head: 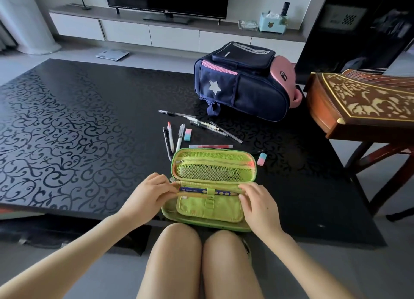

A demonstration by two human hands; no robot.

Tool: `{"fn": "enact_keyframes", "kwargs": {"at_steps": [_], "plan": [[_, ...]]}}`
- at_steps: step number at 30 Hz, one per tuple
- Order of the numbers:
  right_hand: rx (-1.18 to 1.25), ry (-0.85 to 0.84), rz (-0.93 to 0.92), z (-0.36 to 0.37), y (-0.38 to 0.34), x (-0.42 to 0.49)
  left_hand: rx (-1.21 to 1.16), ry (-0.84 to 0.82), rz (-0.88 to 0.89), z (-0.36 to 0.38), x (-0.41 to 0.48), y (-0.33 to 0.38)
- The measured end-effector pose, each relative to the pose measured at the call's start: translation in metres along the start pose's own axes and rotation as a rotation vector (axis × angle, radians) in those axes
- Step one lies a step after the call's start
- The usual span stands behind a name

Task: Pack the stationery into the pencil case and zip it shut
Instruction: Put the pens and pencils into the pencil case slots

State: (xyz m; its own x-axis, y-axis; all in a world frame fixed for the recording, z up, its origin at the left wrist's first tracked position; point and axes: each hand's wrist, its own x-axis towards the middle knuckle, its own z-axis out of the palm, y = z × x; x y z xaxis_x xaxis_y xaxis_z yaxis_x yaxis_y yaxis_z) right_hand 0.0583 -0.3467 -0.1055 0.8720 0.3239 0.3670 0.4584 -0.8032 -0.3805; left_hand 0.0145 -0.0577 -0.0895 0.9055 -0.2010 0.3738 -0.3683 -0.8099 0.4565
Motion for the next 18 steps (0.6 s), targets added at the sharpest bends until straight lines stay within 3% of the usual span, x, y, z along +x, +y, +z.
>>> {"fn": "enact_keyframes", "kwargs": {"at_steps": [18], "plan": [[-0.039, -0.019, -0.098, 0.006, 0.002, 0.001, 0.191, -0.056, 0.051, 0.0, 0.01, -0.019]]}}
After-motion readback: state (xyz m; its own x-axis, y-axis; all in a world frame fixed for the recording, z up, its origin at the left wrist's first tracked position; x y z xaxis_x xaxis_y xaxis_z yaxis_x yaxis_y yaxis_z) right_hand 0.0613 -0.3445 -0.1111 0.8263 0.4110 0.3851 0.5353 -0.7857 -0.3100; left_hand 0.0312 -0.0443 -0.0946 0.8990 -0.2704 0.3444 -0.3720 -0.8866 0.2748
